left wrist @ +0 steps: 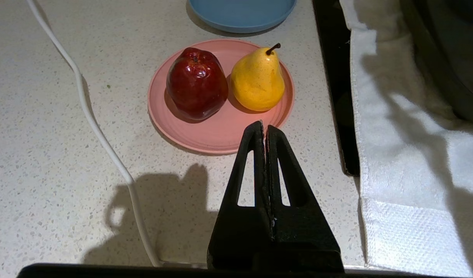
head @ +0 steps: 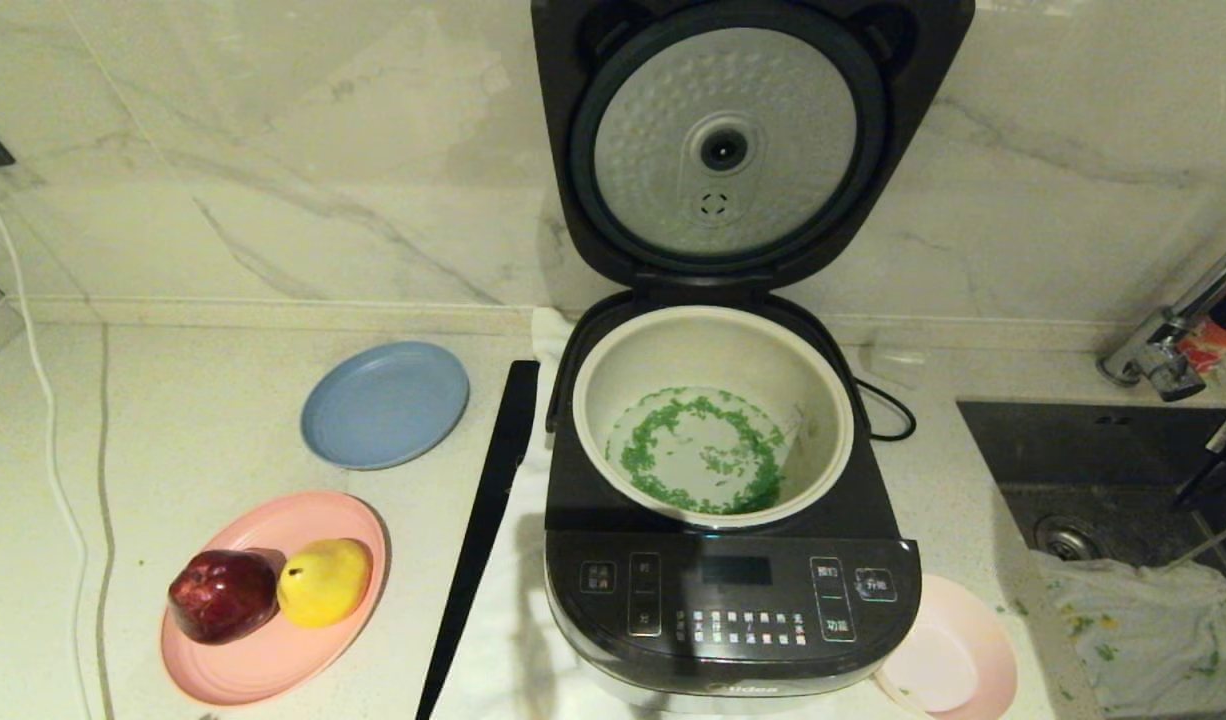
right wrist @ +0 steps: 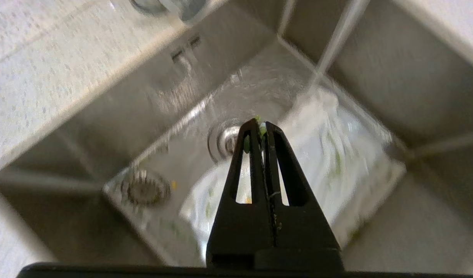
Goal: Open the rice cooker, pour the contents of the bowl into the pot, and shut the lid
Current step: Turn off the tap
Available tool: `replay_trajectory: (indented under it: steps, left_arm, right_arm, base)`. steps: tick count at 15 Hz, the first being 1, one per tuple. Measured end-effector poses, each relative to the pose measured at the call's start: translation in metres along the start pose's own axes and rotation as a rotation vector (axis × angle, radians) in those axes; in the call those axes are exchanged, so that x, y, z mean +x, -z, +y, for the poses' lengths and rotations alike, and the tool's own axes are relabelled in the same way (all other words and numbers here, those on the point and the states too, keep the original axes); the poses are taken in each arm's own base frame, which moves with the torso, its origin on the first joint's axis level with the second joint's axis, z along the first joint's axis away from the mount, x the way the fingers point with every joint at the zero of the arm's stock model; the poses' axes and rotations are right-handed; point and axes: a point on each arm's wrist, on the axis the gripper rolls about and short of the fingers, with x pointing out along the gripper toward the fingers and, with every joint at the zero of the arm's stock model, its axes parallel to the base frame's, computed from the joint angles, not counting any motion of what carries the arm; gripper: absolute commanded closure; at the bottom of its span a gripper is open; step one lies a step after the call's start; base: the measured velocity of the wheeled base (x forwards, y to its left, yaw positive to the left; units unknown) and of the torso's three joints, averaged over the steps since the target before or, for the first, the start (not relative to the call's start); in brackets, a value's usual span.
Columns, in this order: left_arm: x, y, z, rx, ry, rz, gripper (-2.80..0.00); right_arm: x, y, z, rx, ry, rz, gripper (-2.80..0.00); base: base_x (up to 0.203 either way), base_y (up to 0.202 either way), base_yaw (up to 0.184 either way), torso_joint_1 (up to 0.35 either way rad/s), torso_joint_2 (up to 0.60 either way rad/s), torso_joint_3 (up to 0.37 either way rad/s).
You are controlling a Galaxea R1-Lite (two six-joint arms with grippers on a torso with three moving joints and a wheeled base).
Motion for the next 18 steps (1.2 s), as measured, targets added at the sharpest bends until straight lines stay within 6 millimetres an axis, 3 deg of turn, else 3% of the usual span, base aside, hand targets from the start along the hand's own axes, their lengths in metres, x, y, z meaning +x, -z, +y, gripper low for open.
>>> replay_trajectory:
  steps: [7,18]
  left_arm:
    - [0.0,0.0,0.0,0.0,0.0,0.0,0.0]
    - [0.0,0.0,0.0,0.0,0.0,0.0,0.0]
  right_arm:
    - [0.048,0.01,0.027,-0.036,0.056,-0.175,0.0]
    - [0.084,0.003,0.061,-0.027,0.06,-0.251,0.0]
  base:
    - [0.0,0.0,0.0,0.0,0.0,0.0]
    - [0.0,0.0,0.0,0.0,0.0,0.0]
